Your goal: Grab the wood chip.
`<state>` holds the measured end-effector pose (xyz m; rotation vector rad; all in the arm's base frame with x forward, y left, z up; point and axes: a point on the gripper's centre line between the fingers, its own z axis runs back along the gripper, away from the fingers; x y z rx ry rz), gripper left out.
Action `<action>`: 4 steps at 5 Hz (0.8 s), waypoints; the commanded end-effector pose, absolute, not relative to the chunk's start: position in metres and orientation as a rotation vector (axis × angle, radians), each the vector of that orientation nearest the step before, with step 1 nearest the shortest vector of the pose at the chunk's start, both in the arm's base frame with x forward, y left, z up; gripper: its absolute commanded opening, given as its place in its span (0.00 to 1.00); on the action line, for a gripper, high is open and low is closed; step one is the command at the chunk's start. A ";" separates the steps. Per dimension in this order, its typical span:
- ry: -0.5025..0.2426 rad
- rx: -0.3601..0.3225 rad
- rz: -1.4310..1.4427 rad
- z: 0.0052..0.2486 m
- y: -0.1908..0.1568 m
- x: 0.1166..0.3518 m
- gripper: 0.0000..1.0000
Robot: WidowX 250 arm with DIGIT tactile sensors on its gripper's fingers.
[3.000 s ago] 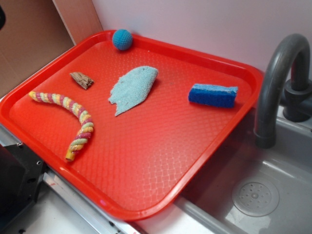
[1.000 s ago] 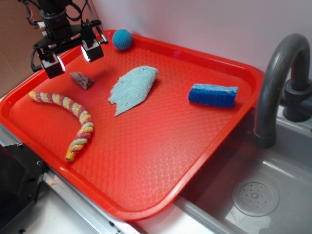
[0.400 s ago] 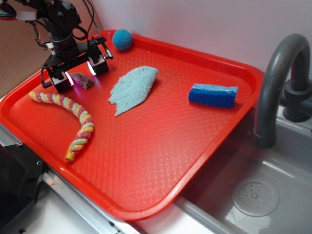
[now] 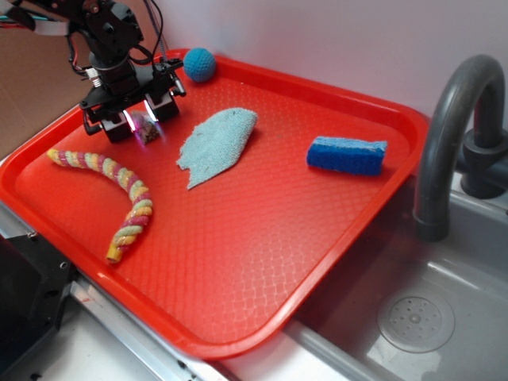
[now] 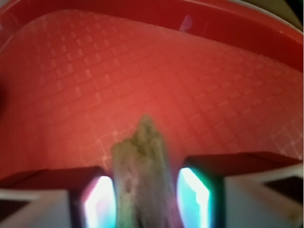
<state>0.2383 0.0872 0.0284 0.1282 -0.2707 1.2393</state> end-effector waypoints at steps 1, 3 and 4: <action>-0.272 0.123 1.234 0.050 0.099 0.225 0.00; -0.257 -0.110 0.898 0.139 0.100 0.240 0.00; -0.311 -0.072 0.637 0.185 0.052 0.238 0.00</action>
